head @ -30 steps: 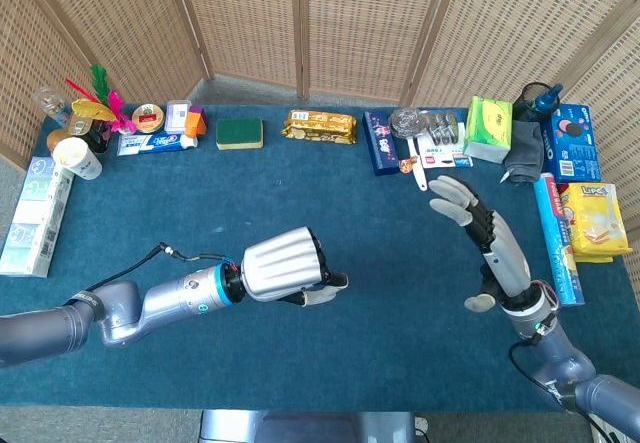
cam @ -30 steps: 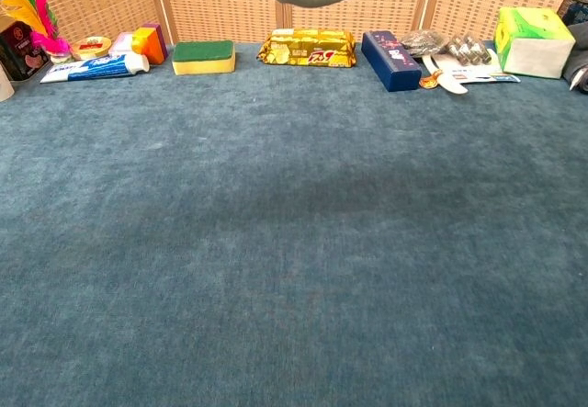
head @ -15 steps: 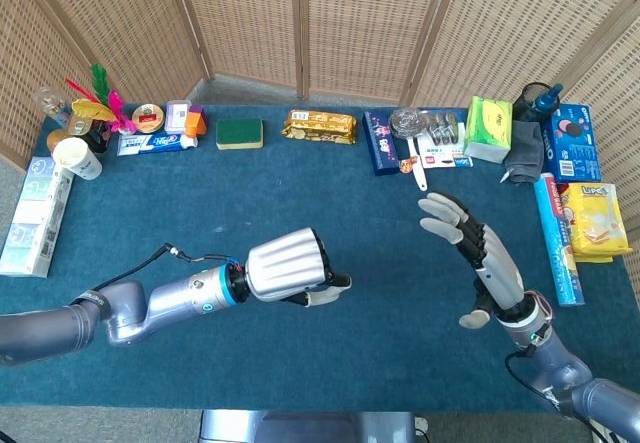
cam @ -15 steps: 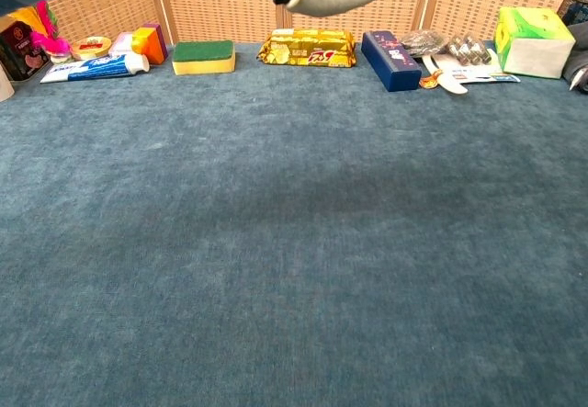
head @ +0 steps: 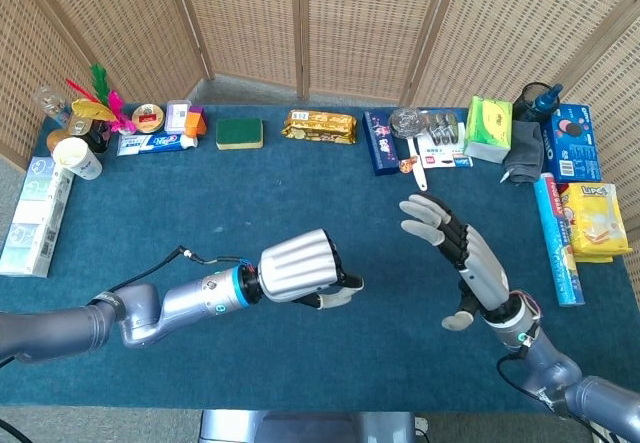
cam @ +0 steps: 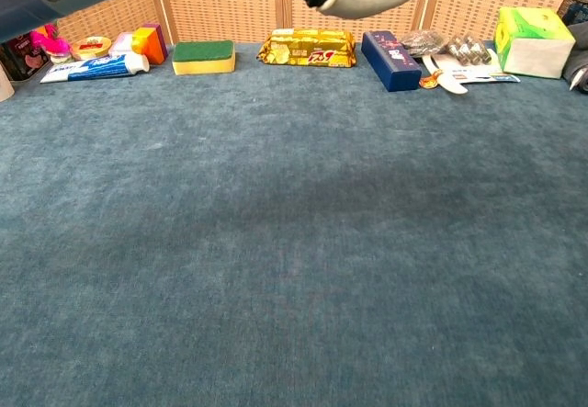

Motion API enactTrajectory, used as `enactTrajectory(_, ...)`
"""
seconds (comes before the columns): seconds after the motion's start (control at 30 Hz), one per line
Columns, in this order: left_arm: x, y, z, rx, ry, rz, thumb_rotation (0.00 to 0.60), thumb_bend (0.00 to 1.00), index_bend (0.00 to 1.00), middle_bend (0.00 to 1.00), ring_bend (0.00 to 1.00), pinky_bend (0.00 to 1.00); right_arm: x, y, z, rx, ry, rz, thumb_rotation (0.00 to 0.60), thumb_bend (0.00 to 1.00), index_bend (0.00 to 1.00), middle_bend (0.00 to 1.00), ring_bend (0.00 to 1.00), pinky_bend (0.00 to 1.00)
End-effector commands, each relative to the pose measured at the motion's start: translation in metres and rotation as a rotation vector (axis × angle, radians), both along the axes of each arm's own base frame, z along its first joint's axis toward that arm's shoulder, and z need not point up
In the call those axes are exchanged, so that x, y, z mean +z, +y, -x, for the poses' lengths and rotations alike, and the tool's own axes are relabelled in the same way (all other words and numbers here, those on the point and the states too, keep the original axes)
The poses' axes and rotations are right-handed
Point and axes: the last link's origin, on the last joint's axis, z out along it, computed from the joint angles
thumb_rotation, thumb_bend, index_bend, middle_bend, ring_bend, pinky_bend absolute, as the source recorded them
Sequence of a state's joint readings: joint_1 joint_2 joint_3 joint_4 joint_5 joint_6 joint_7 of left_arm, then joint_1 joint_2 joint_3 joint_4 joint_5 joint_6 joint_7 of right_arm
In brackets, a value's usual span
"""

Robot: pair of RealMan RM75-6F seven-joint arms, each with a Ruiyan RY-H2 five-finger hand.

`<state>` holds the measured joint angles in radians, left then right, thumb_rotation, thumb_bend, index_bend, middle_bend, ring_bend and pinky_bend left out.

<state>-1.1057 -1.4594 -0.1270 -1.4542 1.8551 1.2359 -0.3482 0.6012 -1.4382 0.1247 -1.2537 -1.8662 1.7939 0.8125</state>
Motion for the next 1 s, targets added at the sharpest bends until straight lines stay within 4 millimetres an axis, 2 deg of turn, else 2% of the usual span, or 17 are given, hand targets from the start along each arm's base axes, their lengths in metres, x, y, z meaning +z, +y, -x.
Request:
enactTrajectory(0.03,-0.003,-0.001,-0.003,0.004,0.000,0.005,0.600,0.83,0.90,1.00,1.00,1.00,-0.001,-0.002,-0.003,-0.003,-0.007,-0.007,0.000,0.00,0.10,0.07,0.01,0.05)
enactTrajectory(0.47,-0.009,0.001,-0.005,0.014,0.004,0.000,0.600,0.83,0.90,1.00,1.00,1.00,0.000,0.001,-0.013,0.016,0.011,-0.011,0.000,0.00,0.10,0.07,0.01,0.05)
enactTrajectory(1.0,-0.012,-0.005,-0.010,0.010,-0.004,0.008,0.600,0.83,0.91,1.00,1.00,1.00,-0.011,0.003,-0.028,0.025,0.033,-0.040,0.000,0.00,0.10,0.07,0.01,0.05)
